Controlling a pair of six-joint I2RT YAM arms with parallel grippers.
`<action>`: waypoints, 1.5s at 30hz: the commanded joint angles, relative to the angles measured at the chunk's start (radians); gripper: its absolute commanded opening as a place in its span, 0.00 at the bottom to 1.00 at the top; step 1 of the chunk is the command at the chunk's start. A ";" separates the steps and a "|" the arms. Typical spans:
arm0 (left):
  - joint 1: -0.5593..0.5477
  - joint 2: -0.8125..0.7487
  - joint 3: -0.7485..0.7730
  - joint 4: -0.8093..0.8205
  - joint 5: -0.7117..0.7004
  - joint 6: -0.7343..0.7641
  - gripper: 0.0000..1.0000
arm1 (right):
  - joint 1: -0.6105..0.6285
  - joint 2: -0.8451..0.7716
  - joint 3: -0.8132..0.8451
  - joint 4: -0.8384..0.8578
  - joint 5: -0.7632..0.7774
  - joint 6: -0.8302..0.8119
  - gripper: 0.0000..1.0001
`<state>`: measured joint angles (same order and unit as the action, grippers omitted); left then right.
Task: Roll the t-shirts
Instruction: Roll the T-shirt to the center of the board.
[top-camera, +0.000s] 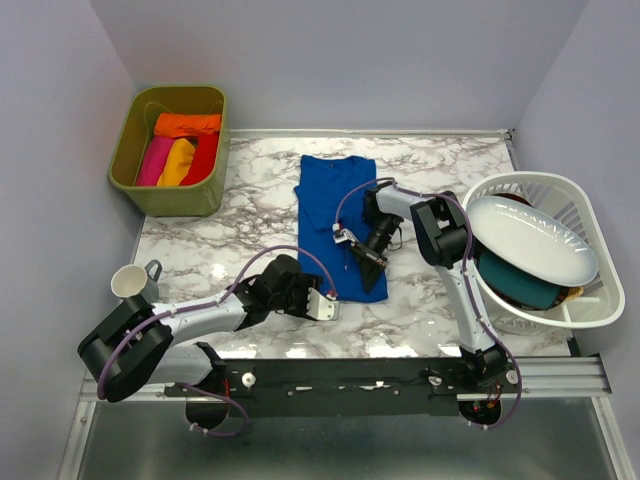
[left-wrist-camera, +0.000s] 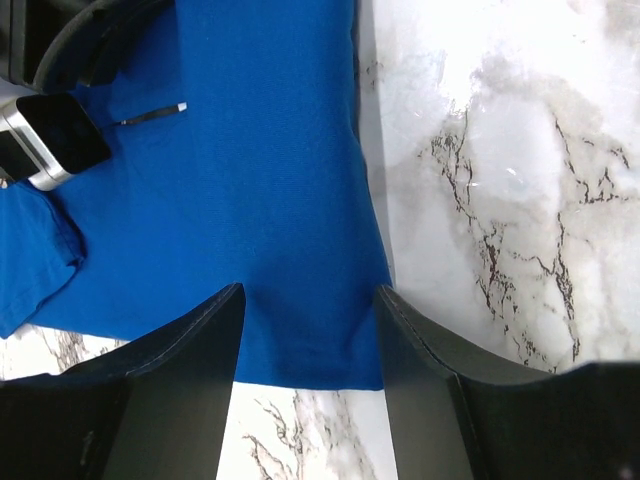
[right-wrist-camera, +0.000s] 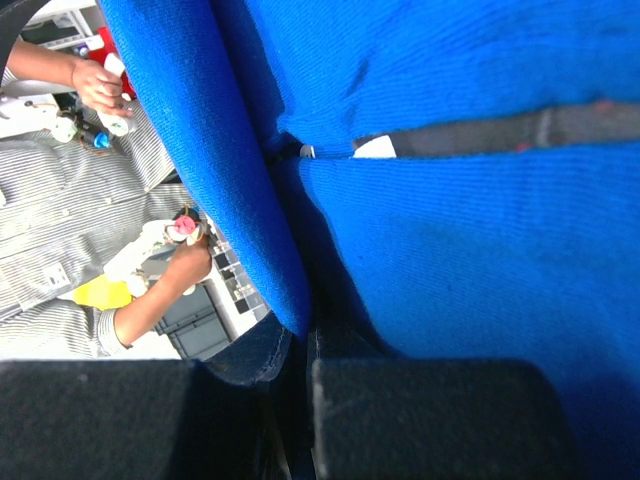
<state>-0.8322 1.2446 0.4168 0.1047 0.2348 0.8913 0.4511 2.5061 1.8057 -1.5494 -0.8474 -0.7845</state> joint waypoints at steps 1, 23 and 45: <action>-0.028 -0.040 -0.021 -0.003 -0.017 -0.022 0.66 | -0.011 0.085 0.009 0.023 0.148 0.030 0.13; -0.058 0.243 0.076 -0.075 -0.183 -0.005 0.28 | -0.011 0.089 0.012 0.023 0.148 0.037 0.14; 0.116 0.488 0.599 -0.944 0.475 -0.002 0.00 | -0.226 -0.751 -0.484 0.602 0.083 -0.053 0.54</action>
<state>-0.7784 1.6272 0.9379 -0.5560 0.4801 0.9115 0.2504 2.1143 1.5837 -1.3163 -0.8200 -0.7765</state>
